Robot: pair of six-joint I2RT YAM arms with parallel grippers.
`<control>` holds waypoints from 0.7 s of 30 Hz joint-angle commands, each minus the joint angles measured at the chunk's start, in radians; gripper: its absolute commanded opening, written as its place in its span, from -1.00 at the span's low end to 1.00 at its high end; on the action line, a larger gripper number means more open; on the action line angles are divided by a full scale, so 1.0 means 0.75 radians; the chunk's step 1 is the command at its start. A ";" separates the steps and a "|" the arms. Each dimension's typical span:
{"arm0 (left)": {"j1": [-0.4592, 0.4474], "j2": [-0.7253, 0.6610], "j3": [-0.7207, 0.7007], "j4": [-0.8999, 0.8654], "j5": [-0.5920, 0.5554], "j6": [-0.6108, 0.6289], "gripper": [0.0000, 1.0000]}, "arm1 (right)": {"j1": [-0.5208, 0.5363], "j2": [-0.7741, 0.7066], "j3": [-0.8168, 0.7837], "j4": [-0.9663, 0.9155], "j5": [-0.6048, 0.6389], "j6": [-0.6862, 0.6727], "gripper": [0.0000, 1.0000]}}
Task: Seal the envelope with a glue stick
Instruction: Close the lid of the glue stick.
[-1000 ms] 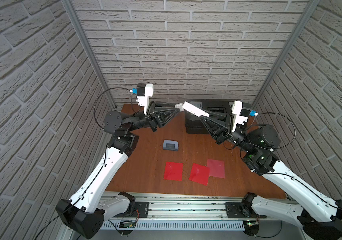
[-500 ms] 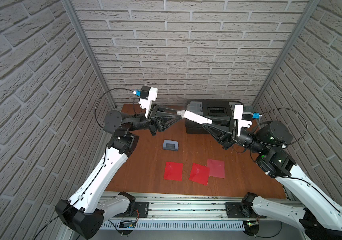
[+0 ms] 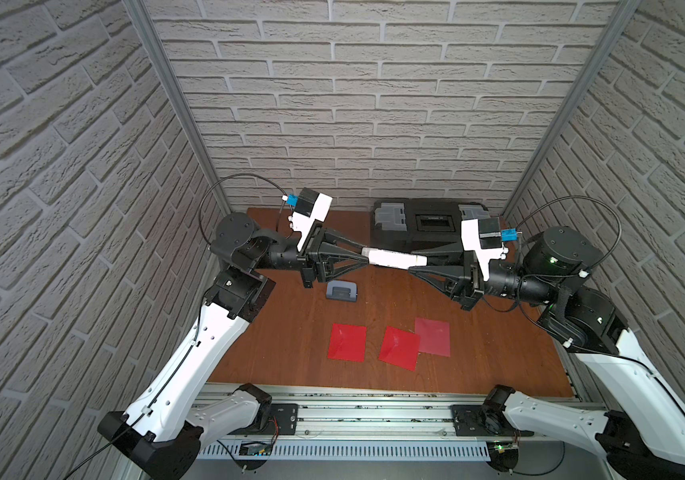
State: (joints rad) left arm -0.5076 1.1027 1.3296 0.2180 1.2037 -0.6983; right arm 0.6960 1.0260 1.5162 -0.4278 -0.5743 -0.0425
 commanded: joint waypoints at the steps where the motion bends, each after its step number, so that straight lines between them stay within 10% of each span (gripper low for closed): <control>1: -0.033 0.013 0.018 -0.080 -0.016 0.070 -0.71 | 0.013 0.041 0.010 -0.033 -0.099 -0.028 -0.95; 21: -0.086 0.063 0.028 -0.098 -0.008 0.108 -0.70 | 0.035 0.135 0.002 0.005 -0.117 0.026 -0.95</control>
State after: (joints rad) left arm -0.5240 1.1187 1.3411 0.1516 1.2106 -0.6434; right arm 0.6895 1.0534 1.5410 -0.4461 -0.6109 -0.0334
